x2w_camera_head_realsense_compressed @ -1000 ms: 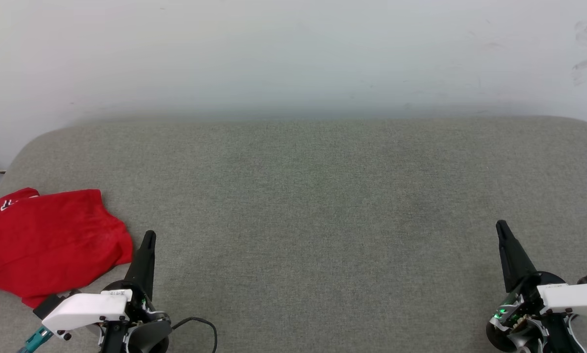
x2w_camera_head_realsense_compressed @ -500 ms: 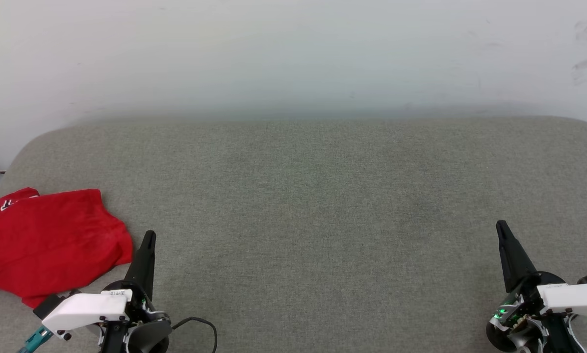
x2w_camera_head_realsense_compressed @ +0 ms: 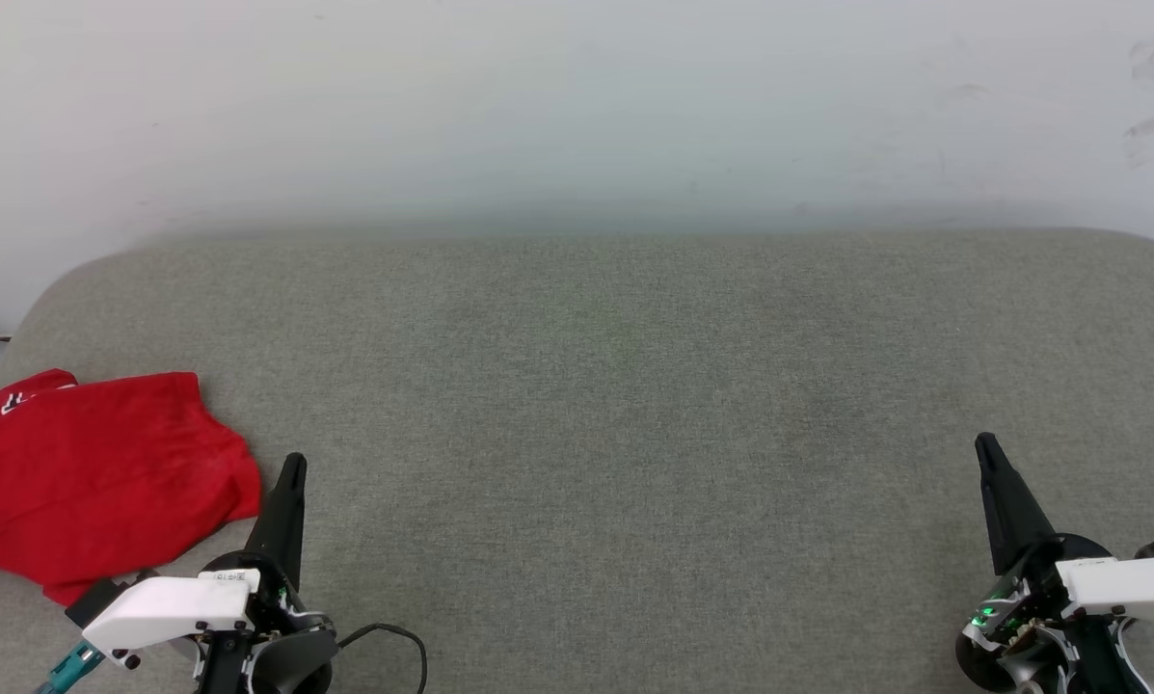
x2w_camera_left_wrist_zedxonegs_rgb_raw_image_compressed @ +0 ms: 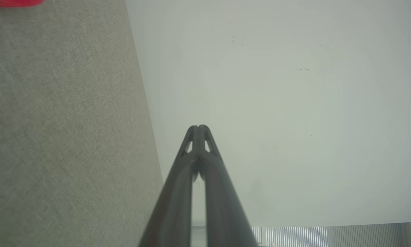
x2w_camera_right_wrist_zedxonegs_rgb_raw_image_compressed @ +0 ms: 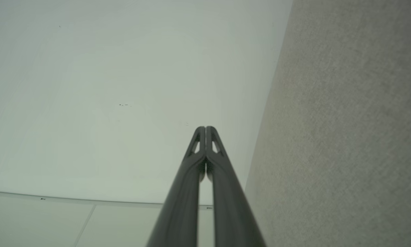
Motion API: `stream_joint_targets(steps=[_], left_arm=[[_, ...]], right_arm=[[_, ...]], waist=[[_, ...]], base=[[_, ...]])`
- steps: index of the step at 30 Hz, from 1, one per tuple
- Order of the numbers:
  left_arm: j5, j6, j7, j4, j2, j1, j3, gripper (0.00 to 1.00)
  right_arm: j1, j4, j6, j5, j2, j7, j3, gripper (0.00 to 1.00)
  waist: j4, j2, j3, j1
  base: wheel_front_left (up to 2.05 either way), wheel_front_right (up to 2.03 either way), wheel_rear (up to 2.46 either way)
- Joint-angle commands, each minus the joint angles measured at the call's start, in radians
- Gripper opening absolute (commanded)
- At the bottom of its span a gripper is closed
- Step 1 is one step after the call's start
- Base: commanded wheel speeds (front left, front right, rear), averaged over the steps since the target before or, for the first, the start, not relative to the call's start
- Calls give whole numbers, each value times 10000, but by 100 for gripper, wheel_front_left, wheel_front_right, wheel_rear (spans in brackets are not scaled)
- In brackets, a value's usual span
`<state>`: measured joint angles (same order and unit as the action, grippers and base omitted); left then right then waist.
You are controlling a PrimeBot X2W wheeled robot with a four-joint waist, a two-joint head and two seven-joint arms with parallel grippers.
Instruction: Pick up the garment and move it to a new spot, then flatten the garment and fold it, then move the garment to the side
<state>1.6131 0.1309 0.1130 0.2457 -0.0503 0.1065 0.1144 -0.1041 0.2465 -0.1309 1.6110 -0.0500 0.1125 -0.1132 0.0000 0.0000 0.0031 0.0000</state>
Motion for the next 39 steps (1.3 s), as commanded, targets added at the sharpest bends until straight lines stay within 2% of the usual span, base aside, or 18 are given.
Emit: stream_joint_targets(steps=[1,14,15,18,33,39], left_arm=[[-25,17,44,-16,21,65,13,0],[-25,17,44,-16,21,65,13,0],[-25,17,44,-16,21,65,13,100],[-1,-2,-25,174,13,-135,-40,100],[-256,-2,-759,-705,-41,-173,-897,100],[-851,-2,-1030,-1014,-110,-198,-1059,100]], right_arm=[[-144,-1,4,29,-7,25,-5,0],[-144,-2,4,29,-7,25,-5,0],[-144,-2,4,29,-7,25,-5,100],[154,172,2,-1,8,-12,20,100],[392,-804,2,-177,-13,-715,560,100],[448,-990,2,-942,-166,-1012,684,100]], waist=[[0,0,0,0],[0,0,0,0],[0,0,0,0],[0,0,1,0],[16,0,32,0],[18,0,47,0]], base=[[0,0,0],[0,0,0],[0,0,0],[0,0,0],[0,0,0],[0,0,0]])
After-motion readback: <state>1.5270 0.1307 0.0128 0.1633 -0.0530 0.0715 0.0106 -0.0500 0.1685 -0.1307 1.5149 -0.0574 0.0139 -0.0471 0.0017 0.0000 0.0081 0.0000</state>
